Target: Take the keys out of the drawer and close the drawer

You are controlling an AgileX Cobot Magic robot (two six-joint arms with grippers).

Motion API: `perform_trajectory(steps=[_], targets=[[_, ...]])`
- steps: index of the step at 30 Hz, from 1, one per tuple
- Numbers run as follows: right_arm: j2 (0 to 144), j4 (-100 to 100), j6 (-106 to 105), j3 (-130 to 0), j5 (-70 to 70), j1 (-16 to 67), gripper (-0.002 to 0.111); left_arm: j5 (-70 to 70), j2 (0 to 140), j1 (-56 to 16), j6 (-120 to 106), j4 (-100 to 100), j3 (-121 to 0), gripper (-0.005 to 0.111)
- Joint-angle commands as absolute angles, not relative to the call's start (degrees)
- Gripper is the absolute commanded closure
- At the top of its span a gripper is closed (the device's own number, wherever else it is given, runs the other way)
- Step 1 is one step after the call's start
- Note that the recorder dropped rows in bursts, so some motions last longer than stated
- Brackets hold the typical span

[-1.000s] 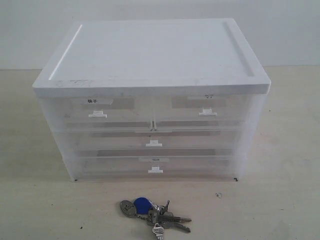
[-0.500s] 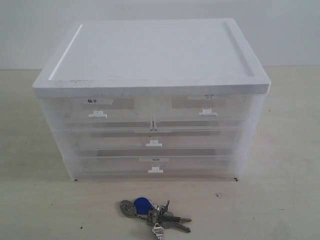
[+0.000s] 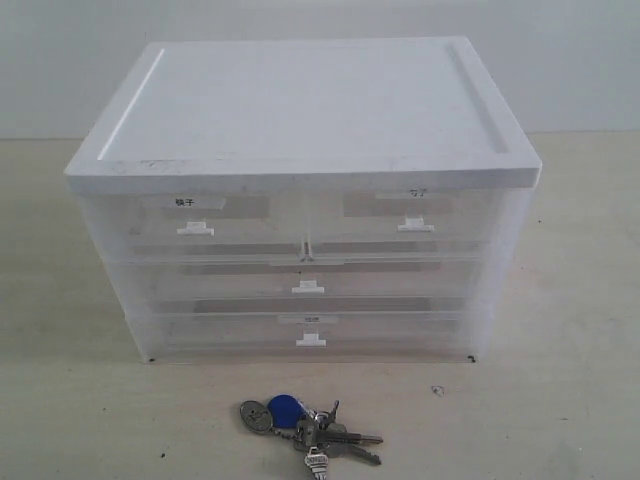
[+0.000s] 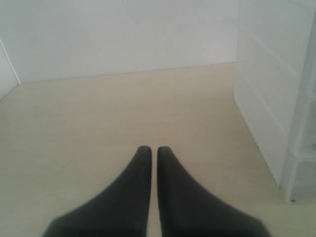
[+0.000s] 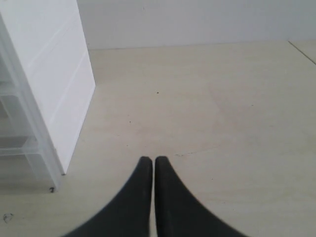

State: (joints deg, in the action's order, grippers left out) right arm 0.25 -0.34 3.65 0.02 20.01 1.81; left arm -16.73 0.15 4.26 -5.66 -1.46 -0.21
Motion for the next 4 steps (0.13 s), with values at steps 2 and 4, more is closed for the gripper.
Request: perform_trajectory(steps=[2, 4], targets=[[0.0, -0.3, 3.9, 0.0, 19.9, 1.7, 0.109, -16.9, 0.0, 4.4, -5.5, -1.1, 0.0, 0.102], [0.0, -0.3, 3.9, 0.0, 19.9, 1.7, 0.109, -16.9, 0.0, 4.4, -5.5, -1.1, 0.0, 0.102]])
